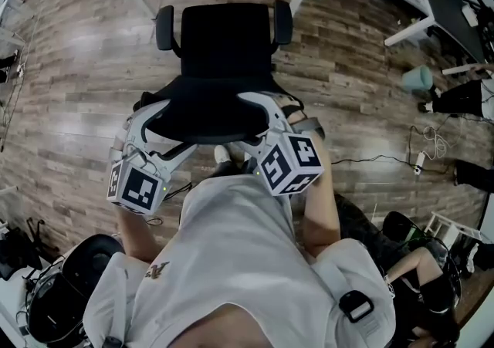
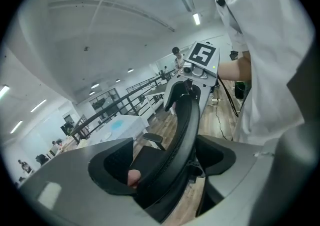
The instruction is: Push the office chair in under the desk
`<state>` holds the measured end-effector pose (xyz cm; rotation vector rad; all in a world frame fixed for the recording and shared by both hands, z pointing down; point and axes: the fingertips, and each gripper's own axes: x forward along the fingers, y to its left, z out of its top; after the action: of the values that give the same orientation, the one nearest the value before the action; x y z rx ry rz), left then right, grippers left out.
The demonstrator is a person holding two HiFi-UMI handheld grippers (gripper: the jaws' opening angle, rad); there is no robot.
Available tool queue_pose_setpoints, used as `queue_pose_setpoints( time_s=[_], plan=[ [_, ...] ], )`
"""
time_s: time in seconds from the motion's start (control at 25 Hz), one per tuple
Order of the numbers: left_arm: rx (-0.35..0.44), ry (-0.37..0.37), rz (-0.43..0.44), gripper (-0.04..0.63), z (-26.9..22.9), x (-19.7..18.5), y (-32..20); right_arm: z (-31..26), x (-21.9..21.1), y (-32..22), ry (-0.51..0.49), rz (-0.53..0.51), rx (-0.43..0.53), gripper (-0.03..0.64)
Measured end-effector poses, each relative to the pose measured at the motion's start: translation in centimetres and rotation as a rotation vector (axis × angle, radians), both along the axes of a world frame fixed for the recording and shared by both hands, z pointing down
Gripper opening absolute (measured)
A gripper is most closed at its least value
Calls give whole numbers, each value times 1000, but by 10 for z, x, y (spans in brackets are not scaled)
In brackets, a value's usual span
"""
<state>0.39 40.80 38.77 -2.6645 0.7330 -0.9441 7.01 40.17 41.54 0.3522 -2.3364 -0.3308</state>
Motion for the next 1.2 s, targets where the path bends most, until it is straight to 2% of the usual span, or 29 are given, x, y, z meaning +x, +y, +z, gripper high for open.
queue_pose_setpoints(
  time_s=[0.12, 0.36, 1.2],
  plan=[
    [19, 17, -4, 388, -2, 1, -4, -1, 0, -3, -10, 1, 0, 341],
    [-21, 0, 4, 388, 1, -1, -5, -3, -2, -6, -27, 4, 5, 341],
    [-48, -19, -22, 391, 2, 3, -19, -3, 2, -21, -38, -7, 3, 344]
  ],
)
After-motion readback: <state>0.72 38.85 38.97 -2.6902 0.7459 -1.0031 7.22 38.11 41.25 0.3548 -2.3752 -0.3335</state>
